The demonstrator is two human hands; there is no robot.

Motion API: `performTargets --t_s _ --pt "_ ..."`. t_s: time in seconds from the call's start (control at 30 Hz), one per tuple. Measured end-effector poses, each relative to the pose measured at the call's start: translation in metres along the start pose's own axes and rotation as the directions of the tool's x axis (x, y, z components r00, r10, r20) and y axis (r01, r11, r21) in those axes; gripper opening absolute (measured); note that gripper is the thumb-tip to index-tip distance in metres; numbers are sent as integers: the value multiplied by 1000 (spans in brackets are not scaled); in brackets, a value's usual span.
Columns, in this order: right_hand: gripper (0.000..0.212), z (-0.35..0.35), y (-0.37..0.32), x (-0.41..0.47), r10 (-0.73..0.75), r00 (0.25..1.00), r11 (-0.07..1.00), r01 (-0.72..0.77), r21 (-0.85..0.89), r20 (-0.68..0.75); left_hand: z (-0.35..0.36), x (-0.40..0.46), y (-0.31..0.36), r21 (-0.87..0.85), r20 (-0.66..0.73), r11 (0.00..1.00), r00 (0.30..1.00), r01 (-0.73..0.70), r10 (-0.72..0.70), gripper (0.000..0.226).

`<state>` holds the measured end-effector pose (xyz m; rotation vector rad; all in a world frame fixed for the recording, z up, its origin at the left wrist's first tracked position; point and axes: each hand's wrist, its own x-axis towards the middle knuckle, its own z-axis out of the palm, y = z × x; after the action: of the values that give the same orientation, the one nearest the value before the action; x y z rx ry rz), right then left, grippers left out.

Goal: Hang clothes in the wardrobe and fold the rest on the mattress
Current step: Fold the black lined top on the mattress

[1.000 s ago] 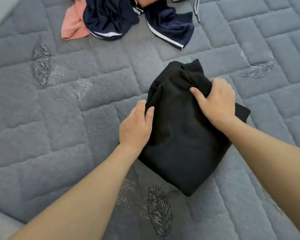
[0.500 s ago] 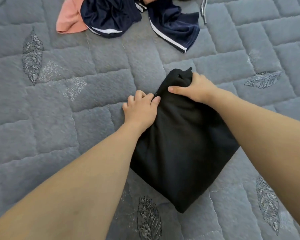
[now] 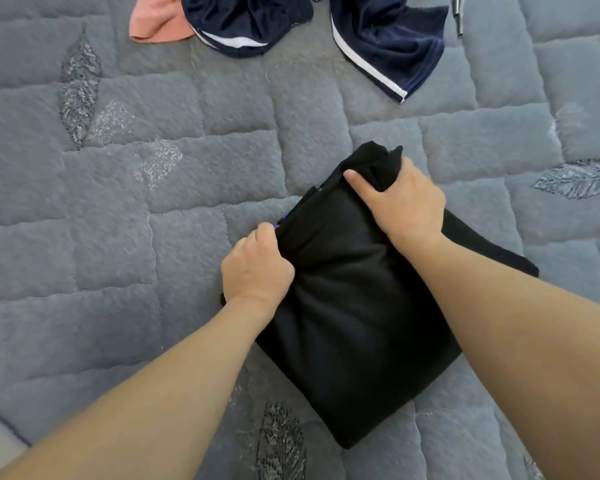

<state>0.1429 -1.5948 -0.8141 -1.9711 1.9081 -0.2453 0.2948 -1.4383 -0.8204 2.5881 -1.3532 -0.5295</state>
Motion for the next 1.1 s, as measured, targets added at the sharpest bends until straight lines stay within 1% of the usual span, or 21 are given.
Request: performTargets --t_s 0.07,0.13,0.2,0.23,0.27,0.3,0.33,0.37,0.4,0.47,0.5,0.57,0.63,0.7,0.73,0.83,0.93,1.0,1.1 --pt "79 1 0 1 15 1000 1000 -15 19 8 6 1 -3 -29 -51 1000 999 -12 10 17" --pt "78 -5 -2 3 31 998 998 -33 49 46 8 3 -3 -51 -78 998 997 -34 30 16" --pt "74 -13 -6 2 75 987 985 -95 143 141 7 4 -6 -51 -91 998 995 -46 41 20" --pt "71 -19 -8 1 103 971 955 -158 251 218 6 4 -7 -53 -90 998 995 -43 38 23" --pt "68 -25 -9 0 128 943 893 -245 378 308 4 4 -8 -61 -72 997 997 -44 39 25" --pt "67 -33 -9 -2 135 907 809 -333 485 399 0 4 -9 -80 -32 996 998 -49 46 25" --pt "68 -42 -9 -4 120 873 727 -401 557 472 -5 4 -9 -106 21 993 998 -54 56 24" --pt "70 -52 -10 -8 95 847 675 -441 592 523 -12 5 -10 -139 87 989 994 -52 64 25" --pt "72 -62 -14 -13 66 823 648 -465 603 564 -21 5 -12 -171 158 985 985 -38 65 27" --pt "73 -77 -30 -29 -5 763 643 -493 586 647 -40 -3 -27 -237 262 971 964 25 39 35" --pt "70 -81 -44 -39 -47 734 662 -485 571 677 -49 -10 -39 -273 294 959 956 72 12 32" --pt "56 -90 -81 -64 -125 708 732 -406 546 695 -69 -26 -69 -328 358 927 932 181 -55 23" --pt "44 -101 -131 -92 -184 695 788 -318 527 695 -100 -39 -103 -359 391 890 911 283 -131 24" --pt "43 -117 -183 -120 -229 682 811 -261 523 695 -146 -47 -136 -388 369 858 909 338 -191 27" --pt "45 -127 -207 -135 -243 682 814 -244 528 690 -173 -52 -152 -383 349 861 915 335 -201 27" --pt "53 -151 -271 -179 -274 691 788 -237 568 668 -259 -72 -196 -298 263 908 939 296 -219 23" --pt "57 -172 -328 -238 -345 671 748 -226 624 657 -340 -113 -238 -199 139 930 949 308 -284 15" --pt "55 -185 -360 -284 -409 640 729 -200 655 651 -386 -157 -267 -148 56 927 938 345 -341 15" --pt "46 -208 -402 -366 -529 543 702 -152 696 652 -445 -249 -310 -125 -50 886 889 446 -455 22"
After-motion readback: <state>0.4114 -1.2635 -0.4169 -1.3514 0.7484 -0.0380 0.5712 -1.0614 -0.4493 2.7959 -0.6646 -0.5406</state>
